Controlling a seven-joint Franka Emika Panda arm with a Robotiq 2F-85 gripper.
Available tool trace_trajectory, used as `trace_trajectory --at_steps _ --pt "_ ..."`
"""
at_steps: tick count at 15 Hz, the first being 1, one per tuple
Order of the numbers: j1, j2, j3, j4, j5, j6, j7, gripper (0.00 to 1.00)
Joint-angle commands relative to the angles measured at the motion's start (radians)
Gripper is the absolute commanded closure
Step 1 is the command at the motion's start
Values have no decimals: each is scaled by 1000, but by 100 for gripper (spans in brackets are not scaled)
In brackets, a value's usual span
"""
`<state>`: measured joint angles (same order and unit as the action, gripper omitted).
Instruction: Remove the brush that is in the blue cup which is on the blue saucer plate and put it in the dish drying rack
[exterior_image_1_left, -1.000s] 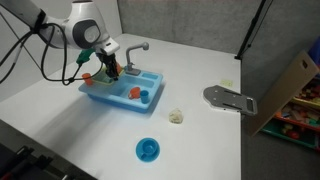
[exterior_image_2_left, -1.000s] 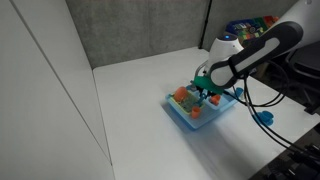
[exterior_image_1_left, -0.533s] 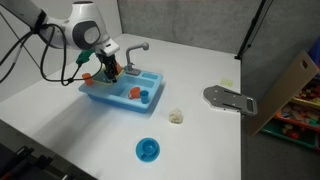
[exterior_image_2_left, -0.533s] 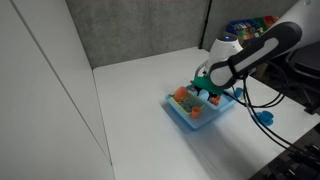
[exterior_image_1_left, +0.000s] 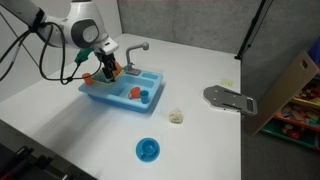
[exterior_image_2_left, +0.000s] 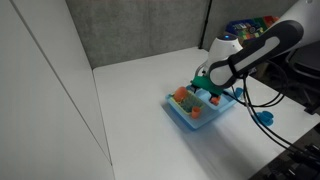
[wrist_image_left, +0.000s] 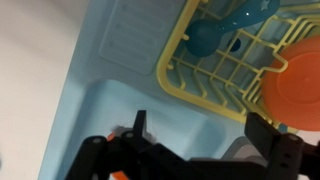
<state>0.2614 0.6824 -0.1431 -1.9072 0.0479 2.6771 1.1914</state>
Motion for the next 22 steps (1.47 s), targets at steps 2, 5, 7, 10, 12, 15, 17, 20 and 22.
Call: trace_trajectory --at_steps 2,5,7,10,12,15,17,20,22 --pt "-16 -81 21 -59 -28 -1 -102 0" --pt "-20 -140 29 -107 -51 0 -198 0" --pt "-22 -182 32 -141 -68 -9 -265 0" --pt "-26 -254 35 -197 -84 -20 -360 0" --pt "-27 -299 35 -229 -90 -29 -409 0" --pt "-30 -361 30 -266 -108 -51 -458 0" --pt "-40 -399 35 -285 -115 -80 -489 0" --pt "-58 -457 44 -308 -124 -137 -537 0" --pt "-72 -492 50 -320 -129 -172 -558 0"
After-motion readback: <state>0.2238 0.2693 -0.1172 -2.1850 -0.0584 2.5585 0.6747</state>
